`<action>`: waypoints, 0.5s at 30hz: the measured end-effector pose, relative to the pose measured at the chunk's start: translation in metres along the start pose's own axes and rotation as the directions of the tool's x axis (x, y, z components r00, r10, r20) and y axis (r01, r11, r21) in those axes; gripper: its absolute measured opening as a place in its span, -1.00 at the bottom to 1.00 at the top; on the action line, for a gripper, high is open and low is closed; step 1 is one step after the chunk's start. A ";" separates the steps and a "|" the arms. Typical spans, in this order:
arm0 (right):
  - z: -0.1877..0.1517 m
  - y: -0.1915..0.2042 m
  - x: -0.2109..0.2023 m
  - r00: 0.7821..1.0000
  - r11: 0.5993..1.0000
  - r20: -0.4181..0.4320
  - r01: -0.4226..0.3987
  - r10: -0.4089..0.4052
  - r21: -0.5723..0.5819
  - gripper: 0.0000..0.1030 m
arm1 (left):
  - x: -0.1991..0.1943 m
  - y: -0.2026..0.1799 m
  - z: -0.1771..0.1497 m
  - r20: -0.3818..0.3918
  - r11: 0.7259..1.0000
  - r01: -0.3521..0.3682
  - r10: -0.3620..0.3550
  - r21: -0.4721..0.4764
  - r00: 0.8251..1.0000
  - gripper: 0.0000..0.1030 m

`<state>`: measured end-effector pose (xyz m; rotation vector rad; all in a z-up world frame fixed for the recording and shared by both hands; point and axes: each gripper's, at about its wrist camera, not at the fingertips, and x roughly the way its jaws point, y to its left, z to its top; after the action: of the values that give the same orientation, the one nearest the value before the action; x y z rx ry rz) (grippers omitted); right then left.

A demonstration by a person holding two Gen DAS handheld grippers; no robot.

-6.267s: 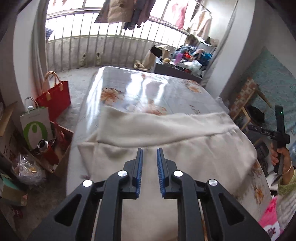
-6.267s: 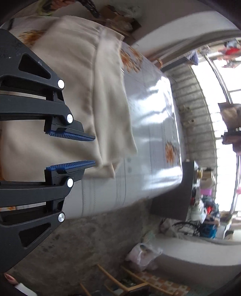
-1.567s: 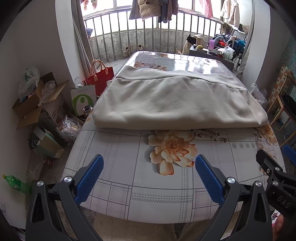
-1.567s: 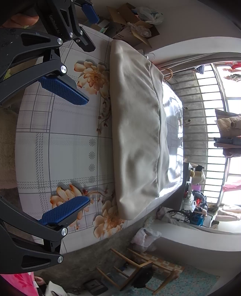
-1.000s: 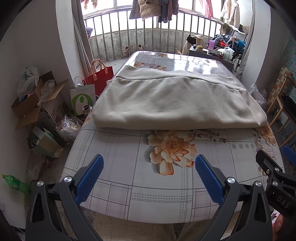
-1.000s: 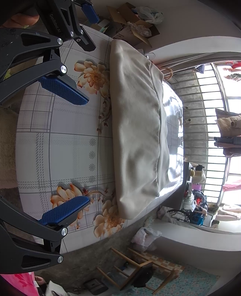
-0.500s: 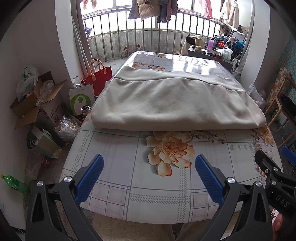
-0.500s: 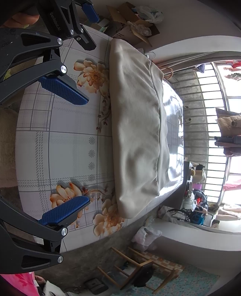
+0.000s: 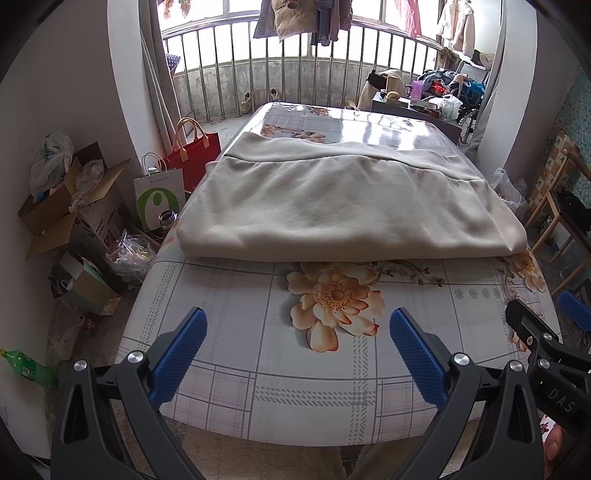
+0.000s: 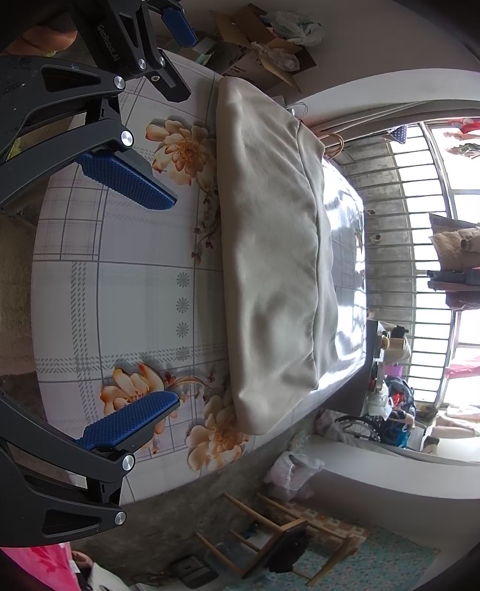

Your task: Fold large clothes

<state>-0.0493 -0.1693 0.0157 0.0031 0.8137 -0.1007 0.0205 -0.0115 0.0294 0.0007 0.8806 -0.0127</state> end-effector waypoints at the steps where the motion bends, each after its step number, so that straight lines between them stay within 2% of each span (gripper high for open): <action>1: 0.000 -0.001 0.000 1.000 1.000 0.000 -0.001 0.001 0.001 0.84 | 0.000 0.000 0.000 -0.001 1.000 0.001 -0.001 -0.001 1.000 0.89; 15: 0.003 0.002 -0.001 1.000 1.000 -0.005 0.007 -0.007 0.008 0.84 | 0.001 0.000 0.001 -0.001 1.000 0.008 -0.008 -0.004 1.000 0.89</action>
<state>-0.0473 -0.1670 0.0183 0.0082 0.8180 -0.1110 0.0221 -0.0112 0.0290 -0.0061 0.8814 -0.0186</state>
